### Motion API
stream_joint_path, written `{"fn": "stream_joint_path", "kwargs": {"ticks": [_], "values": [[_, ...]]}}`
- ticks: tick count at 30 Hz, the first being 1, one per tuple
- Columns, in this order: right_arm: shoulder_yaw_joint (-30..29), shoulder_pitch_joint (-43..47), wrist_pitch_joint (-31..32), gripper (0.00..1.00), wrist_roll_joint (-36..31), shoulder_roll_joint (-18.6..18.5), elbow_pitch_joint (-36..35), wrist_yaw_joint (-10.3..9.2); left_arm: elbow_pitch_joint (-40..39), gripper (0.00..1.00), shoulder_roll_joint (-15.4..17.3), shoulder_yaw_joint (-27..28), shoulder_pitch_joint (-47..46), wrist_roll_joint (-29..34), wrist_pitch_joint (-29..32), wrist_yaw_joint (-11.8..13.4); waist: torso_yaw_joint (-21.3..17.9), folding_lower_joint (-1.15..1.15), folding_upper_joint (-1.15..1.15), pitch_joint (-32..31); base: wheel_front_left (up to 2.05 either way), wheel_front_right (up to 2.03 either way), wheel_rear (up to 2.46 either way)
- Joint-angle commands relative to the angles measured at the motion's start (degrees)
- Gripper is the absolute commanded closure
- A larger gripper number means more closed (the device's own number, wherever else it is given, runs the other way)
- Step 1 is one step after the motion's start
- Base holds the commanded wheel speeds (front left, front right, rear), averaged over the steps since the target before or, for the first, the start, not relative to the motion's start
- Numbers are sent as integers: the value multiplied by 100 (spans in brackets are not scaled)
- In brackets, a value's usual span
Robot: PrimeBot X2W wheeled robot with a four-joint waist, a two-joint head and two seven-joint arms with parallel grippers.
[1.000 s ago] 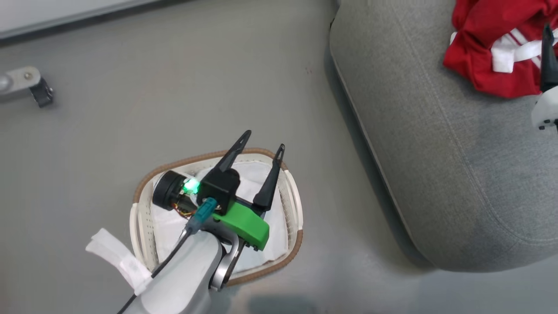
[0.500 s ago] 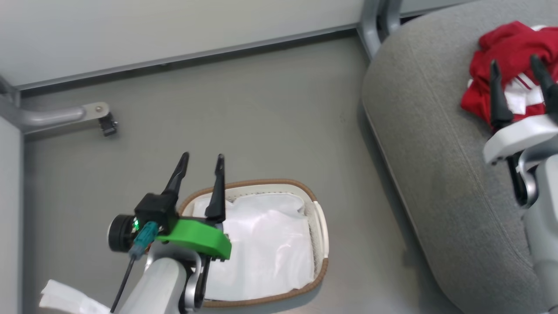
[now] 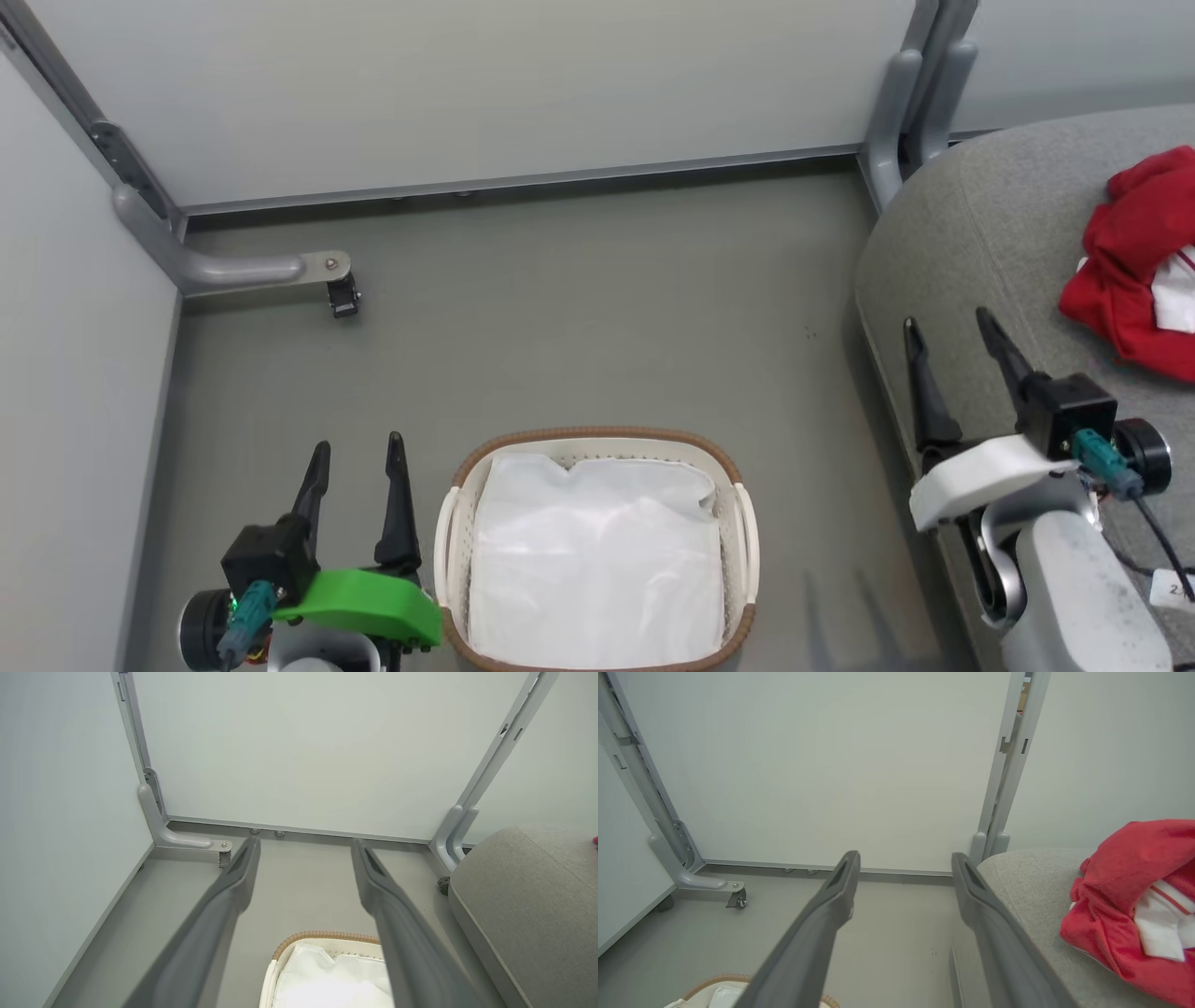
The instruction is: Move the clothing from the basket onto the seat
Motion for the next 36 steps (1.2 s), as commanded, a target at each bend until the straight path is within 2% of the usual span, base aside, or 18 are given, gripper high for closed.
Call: {"fn": "stream_joint_path", "kwargs": {"ticks": [1,7,12,24,36], "values": [[7,251,-12,0,-81,53,-98,-6,-35,0,-16,71,176,73,-3,-60,135,0,0,-153,0,0,0],[56,874,-12,0,-82,192,-349,-6,-77,0,-119,336,612,215,-3,-170,127,0,0,-230,0,0,0],[230,1167,-12,0,238,200,-431,-6,-81,0,-167,470,816,262,-3,-239,83,0,0,-267,0,0,0],[265,1220,-12,0,337,203,-339,-6,-23,0,-211,456,842,363,-4,-362,31,0,0,-339,0,0,0],[306,1244,-13,0,401,204,-306,-6,-139,0,-210,386,765,239,-3,-347,72,0,0,-346,0,0,0]]}}
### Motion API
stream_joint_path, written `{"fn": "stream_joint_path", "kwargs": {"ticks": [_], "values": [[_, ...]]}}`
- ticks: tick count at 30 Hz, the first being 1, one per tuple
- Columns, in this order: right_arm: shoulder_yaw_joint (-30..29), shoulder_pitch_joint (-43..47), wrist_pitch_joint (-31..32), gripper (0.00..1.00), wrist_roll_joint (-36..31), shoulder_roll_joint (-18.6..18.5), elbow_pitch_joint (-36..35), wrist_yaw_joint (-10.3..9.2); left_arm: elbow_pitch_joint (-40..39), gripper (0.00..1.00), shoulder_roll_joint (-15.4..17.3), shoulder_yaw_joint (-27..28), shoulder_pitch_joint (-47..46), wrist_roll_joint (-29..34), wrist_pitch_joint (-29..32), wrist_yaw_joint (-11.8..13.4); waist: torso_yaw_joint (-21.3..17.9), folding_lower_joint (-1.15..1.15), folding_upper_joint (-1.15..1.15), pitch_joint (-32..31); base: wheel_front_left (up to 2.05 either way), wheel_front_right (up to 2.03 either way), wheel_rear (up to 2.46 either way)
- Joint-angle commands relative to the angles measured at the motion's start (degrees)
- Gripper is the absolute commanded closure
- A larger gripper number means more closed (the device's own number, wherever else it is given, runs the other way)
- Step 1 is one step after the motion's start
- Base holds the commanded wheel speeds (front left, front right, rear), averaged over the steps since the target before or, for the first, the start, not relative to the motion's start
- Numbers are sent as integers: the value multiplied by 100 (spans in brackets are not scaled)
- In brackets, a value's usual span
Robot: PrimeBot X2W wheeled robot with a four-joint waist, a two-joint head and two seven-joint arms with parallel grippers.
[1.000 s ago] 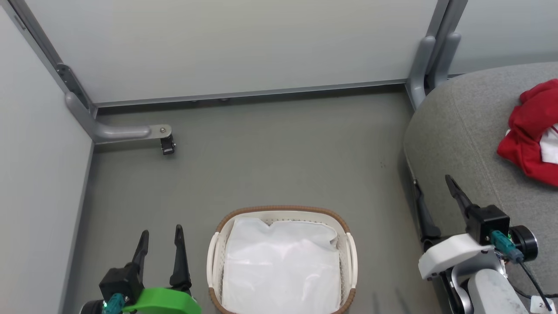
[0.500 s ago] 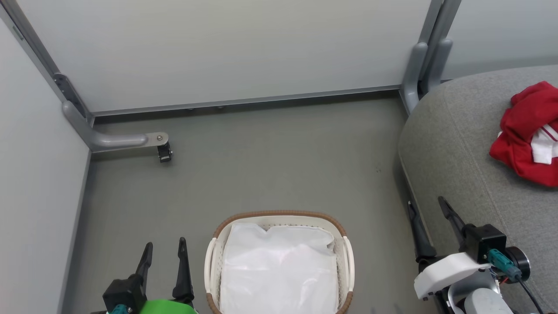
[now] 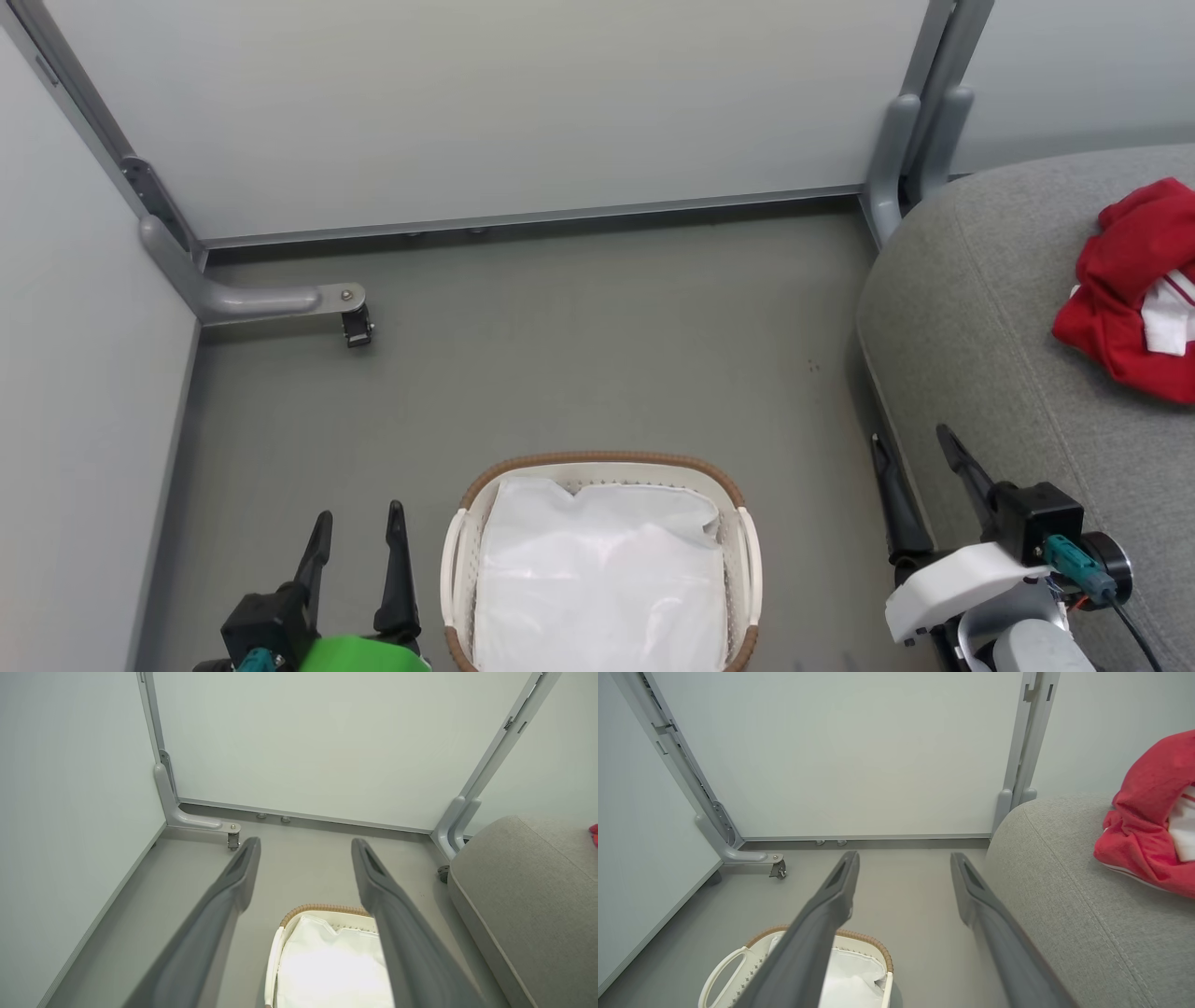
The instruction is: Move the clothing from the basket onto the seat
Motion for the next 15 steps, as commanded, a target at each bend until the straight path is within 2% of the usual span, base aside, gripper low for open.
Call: {"fn": "stream_joint_path", "kwargs": {"ticks": [1,3,4,8,15], "values": [[-6,66,-11,0,37,-20,11,-6,-43,0,7,-12,-14,-32,-4,-7,6,0,0,-2,0,0,0],[-10,82,-11,0,34,-19,2,-6,-122,0,8,-41,-10,-50,-4,-15,15,0,0,-11,0,0,0],[-7,5,0,100,7,0,0,0,-115,100,0,-38,1,-10,0,-5,15,0,0,-11,0,0,0],[-1,53,13,100,25,35,183,1,83,100,-8,-37,13,-23,6,-4,16,0,0,-12,0,0,0],[-95,27,222,100,808,30,143,1,55,100,26,74,-63,-759,171,-69,8,0,0,-22,0,0,0]]}}
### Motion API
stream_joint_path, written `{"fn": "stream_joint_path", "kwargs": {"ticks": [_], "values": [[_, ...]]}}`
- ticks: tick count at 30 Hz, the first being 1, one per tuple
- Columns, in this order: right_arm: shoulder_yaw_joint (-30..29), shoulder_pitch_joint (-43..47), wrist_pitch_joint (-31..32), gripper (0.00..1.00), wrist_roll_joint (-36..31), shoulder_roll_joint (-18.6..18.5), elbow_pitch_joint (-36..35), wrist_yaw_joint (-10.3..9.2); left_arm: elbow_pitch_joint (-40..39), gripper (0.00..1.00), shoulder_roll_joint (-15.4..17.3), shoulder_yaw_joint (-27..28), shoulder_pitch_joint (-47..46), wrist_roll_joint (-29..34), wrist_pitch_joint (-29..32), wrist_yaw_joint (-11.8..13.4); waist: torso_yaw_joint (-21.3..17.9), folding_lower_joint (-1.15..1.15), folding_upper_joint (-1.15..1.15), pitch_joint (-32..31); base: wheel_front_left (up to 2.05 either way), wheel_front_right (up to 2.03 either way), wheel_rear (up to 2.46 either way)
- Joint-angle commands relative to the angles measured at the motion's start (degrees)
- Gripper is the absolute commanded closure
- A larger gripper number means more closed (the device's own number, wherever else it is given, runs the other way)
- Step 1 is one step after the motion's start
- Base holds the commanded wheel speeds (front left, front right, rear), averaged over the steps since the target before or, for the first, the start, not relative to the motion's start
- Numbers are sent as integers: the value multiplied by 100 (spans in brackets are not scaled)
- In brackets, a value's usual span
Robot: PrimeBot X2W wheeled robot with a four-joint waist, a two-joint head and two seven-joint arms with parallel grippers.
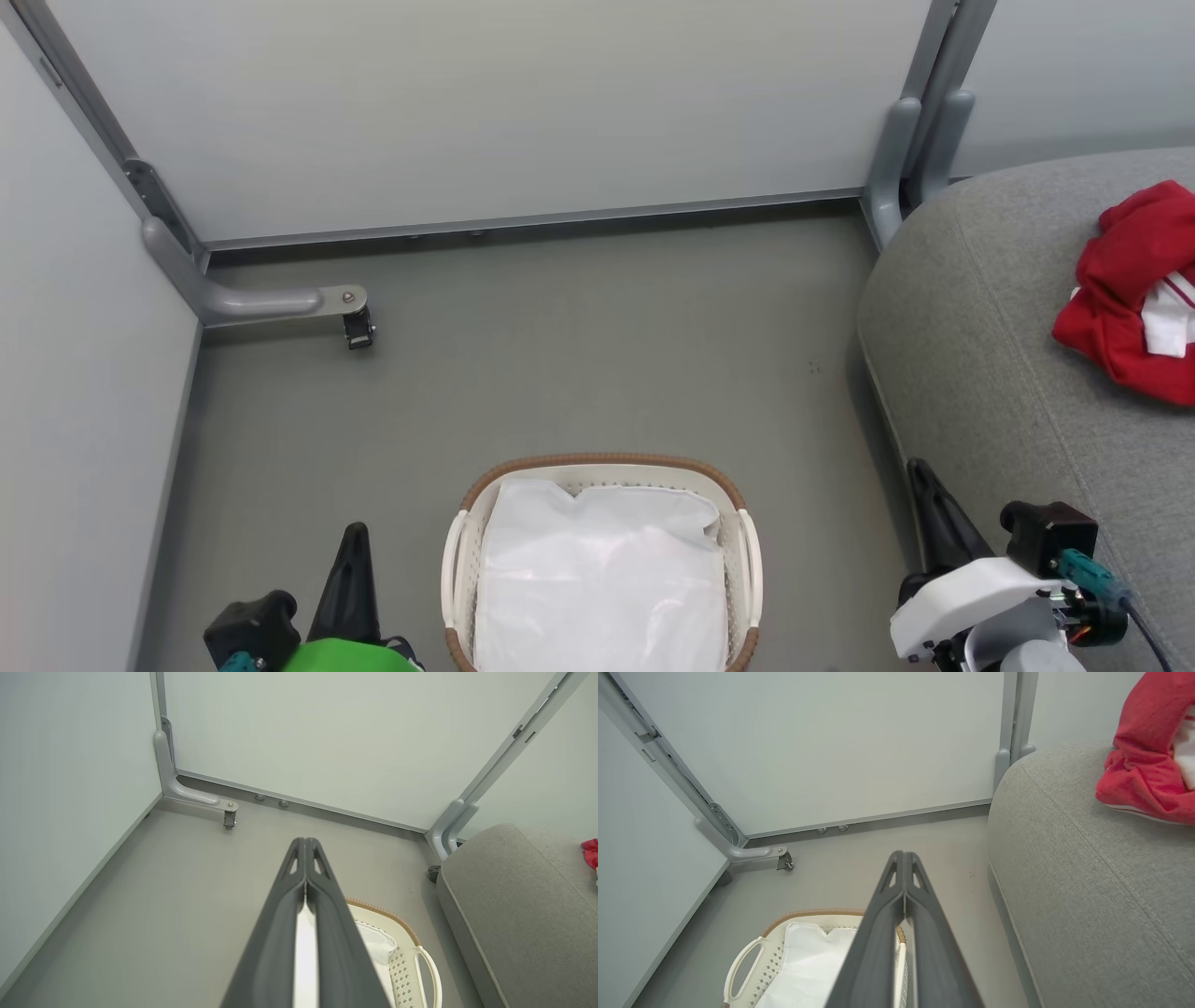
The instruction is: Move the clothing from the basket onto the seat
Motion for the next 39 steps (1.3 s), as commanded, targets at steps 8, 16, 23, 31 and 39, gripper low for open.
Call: {"fn": "stream_joint_path", "kwargs": {"ticks": [8,16,23,31,39], "values": [[-130,-105,236,100,1002,-19,-164,-1,-72,100,68,167,-189,-928,202,-105,-11,0,0,-13,0,0,0],[-216,-122,436,100,1782,-24,-217,-1,-65,100,96,290,-287,-1651,379,-177,-21,0,0,-25,0,0,0],[-282,-138,592,100,2382,-28,-255,-2,-78,100,115,386,-364,-2205,517,-232,-29,0,0,-34,0,0,0],[-362,-157,779,100,3109,-34,-300,-2,-99,100,131,513,-444,-2867,695,-301,-40,0,0,-47,0,0,0],[-428,-171,933,100,3694,-39,-337,-3,-111,100,139,622,-507,-3393,838,-356,-50,0,0,-59,0,0,0]]}}
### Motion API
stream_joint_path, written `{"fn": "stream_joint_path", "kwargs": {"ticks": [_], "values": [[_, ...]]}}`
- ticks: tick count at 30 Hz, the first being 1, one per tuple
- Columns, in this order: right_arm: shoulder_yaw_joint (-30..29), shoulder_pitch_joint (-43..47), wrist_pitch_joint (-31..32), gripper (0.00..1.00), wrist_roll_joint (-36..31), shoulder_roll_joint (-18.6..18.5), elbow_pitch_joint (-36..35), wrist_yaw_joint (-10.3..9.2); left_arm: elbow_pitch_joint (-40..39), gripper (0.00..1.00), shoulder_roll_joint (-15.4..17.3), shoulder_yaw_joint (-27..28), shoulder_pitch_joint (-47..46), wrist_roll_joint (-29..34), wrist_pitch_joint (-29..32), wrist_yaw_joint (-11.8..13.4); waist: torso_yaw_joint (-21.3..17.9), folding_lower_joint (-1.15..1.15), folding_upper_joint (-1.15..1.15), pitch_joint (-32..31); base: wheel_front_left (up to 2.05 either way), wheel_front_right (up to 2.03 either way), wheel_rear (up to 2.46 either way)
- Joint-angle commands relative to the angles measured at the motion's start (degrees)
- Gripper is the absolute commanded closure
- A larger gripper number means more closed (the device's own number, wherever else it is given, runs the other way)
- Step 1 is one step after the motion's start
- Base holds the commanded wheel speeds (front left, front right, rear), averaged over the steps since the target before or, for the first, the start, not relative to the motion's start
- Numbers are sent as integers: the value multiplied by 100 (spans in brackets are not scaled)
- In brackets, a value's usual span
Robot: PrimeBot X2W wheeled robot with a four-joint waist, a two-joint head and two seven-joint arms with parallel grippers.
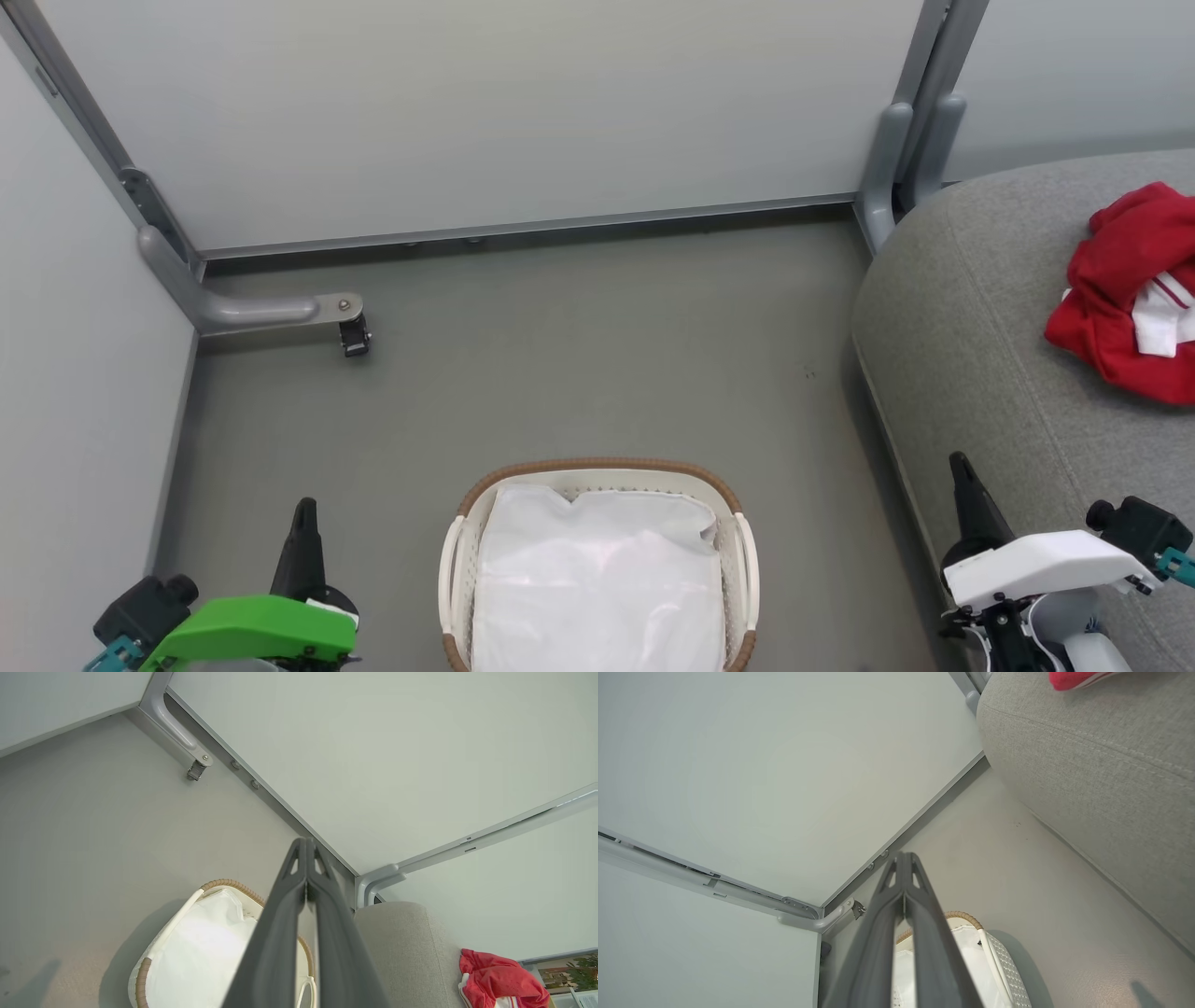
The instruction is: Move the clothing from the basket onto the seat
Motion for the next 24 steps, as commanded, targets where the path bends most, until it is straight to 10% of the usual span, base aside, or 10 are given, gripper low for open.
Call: {"fn": "stream_joint_path", "kwargs": {"ticks": [1,24], "values": [[-45,-136,40,100,183,-33,-88,-1,-79,100,51,63,-160,-162,36,-49,-1,0,0,-2,0,0,0],[-206,-155,417,100,1630,-42,-178,-2,-99,100,55,339,-334,-1449,413,-179,-30,0,0,-35,0,0,0]]}}
